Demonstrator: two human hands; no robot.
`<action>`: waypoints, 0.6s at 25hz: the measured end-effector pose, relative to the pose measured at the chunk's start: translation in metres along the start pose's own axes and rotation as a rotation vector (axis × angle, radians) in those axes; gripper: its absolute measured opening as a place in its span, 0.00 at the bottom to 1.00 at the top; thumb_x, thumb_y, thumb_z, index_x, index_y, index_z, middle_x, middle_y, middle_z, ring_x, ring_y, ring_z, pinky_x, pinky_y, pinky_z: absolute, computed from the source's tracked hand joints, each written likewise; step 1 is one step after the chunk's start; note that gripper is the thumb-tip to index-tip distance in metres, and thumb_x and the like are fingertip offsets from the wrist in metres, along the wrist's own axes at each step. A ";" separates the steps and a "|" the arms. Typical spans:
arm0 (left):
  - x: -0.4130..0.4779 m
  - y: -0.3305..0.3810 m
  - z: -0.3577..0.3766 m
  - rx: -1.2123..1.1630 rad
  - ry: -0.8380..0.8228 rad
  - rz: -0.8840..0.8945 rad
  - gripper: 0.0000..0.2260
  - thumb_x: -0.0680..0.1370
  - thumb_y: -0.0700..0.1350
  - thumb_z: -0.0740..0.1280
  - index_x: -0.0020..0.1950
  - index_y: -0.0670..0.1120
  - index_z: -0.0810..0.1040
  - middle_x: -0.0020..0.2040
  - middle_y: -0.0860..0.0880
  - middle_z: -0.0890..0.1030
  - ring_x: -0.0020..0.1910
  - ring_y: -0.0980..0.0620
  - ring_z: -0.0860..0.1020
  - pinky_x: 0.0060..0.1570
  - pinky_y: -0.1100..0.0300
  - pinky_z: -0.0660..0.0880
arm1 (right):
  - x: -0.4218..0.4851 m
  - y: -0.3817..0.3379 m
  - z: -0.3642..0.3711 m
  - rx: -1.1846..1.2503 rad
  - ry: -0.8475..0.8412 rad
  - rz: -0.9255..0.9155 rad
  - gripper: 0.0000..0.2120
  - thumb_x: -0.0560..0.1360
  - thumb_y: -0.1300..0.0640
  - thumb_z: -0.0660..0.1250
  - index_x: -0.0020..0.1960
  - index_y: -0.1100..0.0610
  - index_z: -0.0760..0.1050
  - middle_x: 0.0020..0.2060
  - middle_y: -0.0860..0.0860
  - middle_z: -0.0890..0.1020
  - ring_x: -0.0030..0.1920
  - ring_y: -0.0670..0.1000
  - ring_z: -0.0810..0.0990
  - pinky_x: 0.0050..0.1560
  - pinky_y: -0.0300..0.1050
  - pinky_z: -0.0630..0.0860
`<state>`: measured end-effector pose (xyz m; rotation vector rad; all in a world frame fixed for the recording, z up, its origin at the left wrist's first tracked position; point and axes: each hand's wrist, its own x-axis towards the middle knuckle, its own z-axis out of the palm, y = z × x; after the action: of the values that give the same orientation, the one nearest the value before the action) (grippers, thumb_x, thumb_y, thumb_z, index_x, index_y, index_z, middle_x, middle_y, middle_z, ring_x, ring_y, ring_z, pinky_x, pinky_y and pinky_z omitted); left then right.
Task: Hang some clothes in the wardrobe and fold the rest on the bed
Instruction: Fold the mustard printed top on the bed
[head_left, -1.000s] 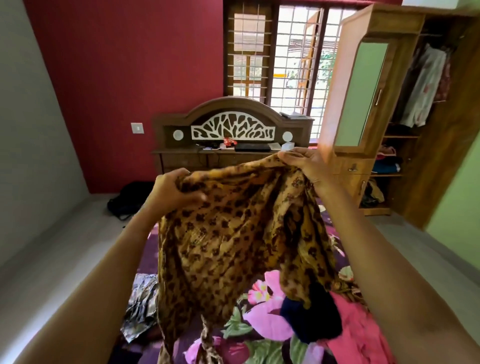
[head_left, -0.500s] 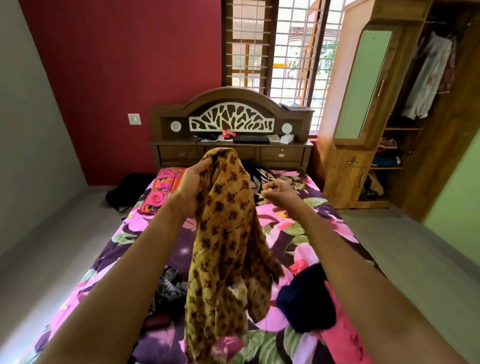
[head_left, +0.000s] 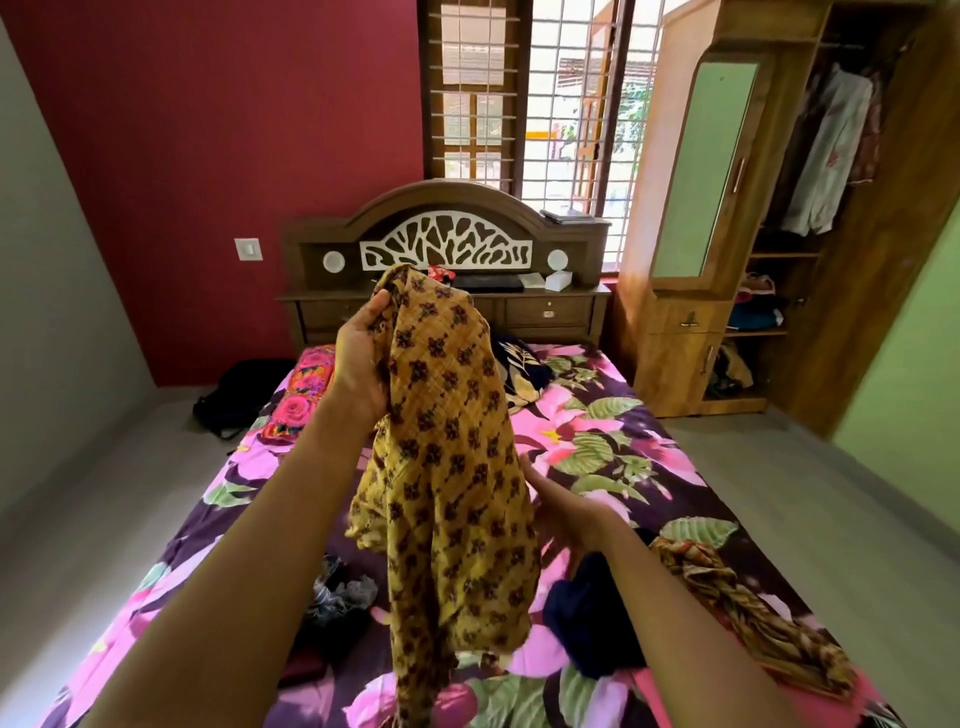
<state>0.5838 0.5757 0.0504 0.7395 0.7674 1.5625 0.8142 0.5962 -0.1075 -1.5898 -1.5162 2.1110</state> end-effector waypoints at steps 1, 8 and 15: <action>0.002 0.003 0.000 -0.016 0.003 0.014 0.17 0.79 0.50 0.58 0.46 0.43 0.84 0.47 0.45 0.84 0.49 0.46 0.82 0.52 0.51 0.75 | 0.004 0.004 0.004 0.111 -0.043 0.011 0.48 0.61 0.18 0.52 0.66 0.53 0.72 0.63 0.55 0.77 0.65 0.63 0.72 0.62 0.65 0.64; 0.011 0.000 -0.029 -0.002 0.121 -0.006 0.19 0.79 0.50 0.58 0.40 0.43 0.84 0.41 0.45 0.84 0.41 0.47 0.83 0.46 0.53 0.75 | -0.026 -0.045 -0.003 0.466 0.017 -0.505 0.14 0.70 0.57 0.69 0.52 0.64 0.79 0.43 0.56 0.84 0.44 0.53 0.84 0.49 0.47 0.80; 0.019 -0.004 -0.056 -0.033 0.127 -0.039 0.15 0.75 0.45 0.61 0.31 0.42 0.79 0.29 0.47 0.81 0.29 0.49 0.80 0.38 0.59 0.76 | -0.041 -0.047 -0.028 0.440 0.080 -0.543 0.11 0.78 0.55 0.63 0.47 0.59 0.81 0.43 0.56 0.83 0.39 0.50 0.84 0.40 0.45 0.79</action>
<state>0.5388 0.5914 0.0156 0.6014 0.8423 1.5943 0.8327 0.6135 -0.0448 -0.9643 -1.1710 1.8660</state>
